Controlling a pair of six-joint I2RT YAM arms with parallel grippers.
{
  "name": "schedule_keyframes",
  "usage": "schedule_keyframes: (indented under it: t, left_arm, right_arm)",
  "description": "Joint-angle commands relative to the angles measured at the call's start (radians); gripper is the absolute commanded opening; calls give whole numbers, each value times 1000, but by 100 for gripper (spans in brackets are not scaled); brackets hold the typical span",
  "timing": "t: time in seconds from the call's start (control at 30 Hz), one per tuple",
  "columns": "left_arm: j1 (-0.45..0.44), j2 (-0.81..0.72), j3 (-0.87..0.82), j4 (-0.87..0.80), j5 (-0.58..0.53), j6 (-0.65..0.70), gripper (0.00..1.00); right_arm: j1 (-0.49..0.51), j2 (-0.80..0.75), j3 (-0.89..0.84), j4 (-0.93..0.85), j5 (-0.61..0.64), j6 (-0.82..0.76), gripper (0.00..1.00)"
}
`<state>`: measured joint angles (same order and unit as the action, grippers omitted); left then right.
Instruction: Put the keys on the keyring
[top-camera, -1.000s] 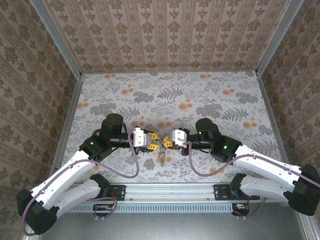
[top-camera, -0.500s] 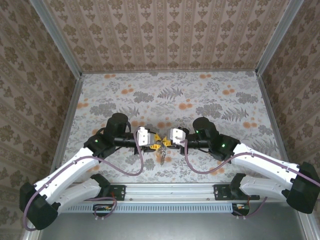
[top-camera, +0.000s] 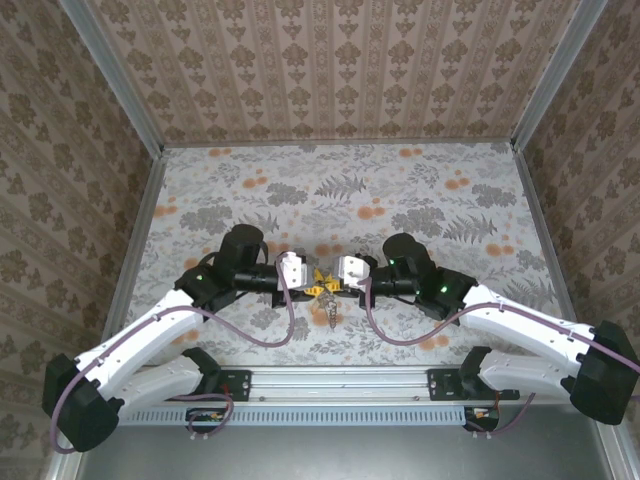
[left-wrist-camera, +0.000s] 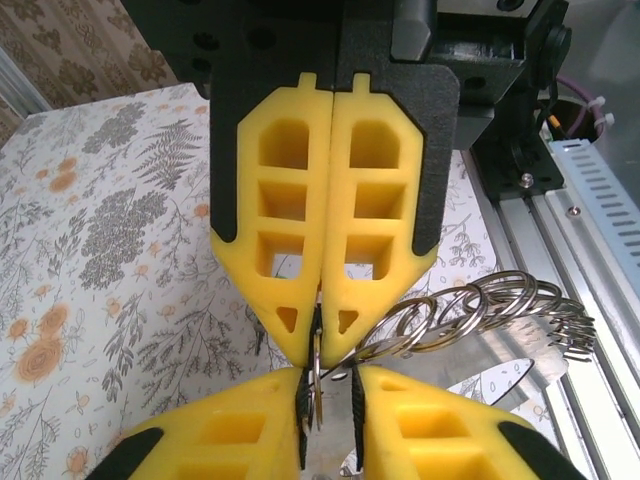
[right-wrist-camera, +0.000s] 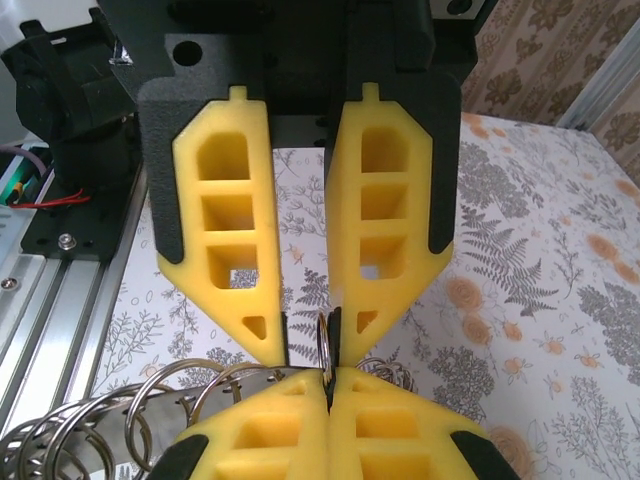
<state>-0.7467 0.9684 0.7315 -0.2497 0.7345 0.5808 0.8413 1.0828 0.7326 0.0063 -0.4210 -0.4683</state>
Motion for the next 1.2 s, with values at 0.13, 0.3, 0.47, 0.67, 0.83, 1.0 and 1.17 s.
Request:
schedule_keyframes:
  t: [0.13,0.3,0.47,0.67,0.83,1.0,1.17]
  left_arm:
    - [-14,16,51,-20,-10,30,6]
    - [-13,38,58,-26,-15,30,0]
    - [-13,39,54,1,-12,23,0]
    - [23,-28,-40,120,28,31,0]
    - [37,-103,-133,226,43,92,0]
    - [72,-141,-195,289,59,151,0]
    - [92,-139,-198,237,38,233,0]
  right_arm:
    - [12,24,57,-7,11,-31,0]
    - [13,28,59,-7,26,-31,0]
    - [-20,-17,2,48,-1,-11,22]
    - [-138,-149,-71,-13,-120,-21,43]
    - [-220,-244,-117,-76,-6,-8,54]
    - [-288,-231,-60,-260,113,-94,54]
    - [-352,-88,27,-457,151,-140,49]
